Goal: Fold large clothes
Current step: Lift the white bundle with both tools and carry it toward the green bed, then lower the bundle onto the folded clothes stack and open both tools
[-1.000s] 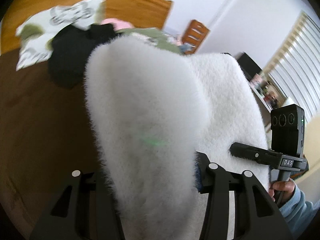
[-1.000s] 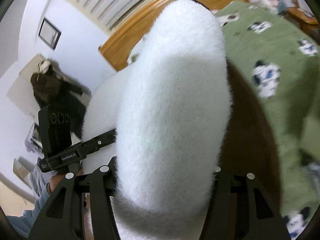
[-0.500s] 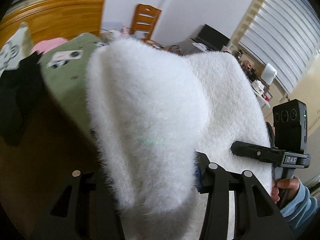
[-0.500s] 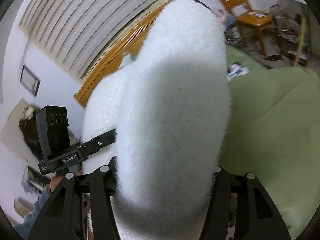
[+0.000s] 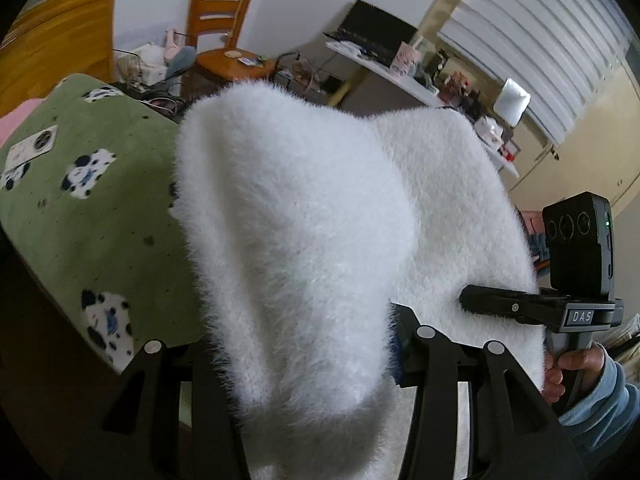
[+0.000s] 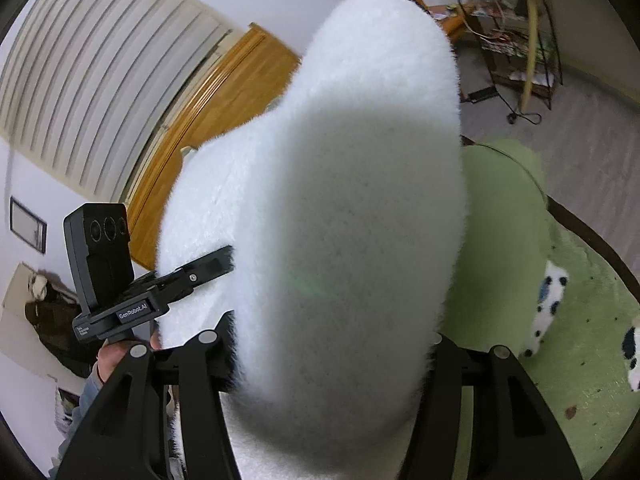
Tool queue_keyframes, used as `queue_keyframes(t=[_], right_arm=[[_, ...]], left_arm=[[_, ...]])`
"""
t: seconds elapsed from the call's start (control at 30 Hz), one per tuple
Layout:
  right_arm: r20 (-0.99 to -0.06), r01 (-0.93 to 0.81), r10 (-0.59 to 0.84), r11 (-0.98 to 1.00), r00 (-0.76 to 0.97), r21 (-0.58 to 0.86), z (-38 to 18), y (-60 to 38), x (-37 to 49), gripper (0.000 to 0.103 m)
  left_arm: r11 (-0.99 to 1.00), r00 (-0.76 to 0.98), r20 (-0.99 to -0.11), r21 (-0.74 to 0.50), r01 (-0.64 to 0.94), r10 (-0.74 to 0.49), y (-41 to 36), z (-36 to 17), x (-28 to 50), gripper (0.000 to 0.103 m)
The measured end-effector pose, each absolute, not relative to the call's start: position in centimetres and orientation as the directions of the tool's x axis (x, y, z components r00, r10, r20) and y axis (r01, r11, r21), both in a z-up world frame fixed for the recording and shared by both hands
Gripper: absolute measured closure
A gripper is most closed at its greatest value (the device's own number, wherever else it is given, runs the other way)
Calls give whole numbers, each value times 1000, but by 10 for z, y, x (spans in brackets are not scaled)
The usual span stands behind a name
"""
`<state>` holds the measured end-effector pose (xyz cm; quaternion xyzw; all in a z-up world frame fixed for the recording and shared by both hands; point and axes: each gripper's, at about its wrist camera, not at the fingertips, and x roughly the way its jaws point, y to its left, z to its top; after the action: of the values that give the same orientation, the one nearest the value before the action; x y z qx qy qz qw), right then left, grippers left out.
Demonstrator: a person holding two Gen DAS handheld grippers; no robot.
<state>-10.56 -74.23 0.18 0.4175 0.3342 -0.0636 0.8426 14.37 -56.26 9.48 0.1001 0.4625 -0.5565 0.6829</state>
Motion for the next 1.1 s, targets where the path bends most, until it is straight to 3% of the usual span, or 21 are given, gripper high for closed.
queue_keyframes(t=[0.27,0.53,0.63,0.7,0.77,1.1], right_arm=[[-703,435,157,686,694,583,-37,-743,-94,44],[-699,416,152,709,699,570,-40,-741,-87,38],[-708,426,141,712,692,558,-33,-738,-86,38],[-710,434,134,708,691,557,-28,-735,-88,38],[-712,440,129,706,690,554,-25,-735,-89,38],[-766,485,79,731,638,479,-9,-726,-101,37]], left_arm=[[361,-47,-835,-286,887,-548,-591,39,146,50],[374,-69,-799,-354,857,-598,-576,12,168,31],[369,-46,-801,-325,871,-597,-578,15,168,25],[372,-8,-808,-280,885,-589,-579,20,169,15],[381,79,-808,-188,905,-585,-579,30,172,11],[400,170,-792,-100,911,-586,-565,67,174,15]])
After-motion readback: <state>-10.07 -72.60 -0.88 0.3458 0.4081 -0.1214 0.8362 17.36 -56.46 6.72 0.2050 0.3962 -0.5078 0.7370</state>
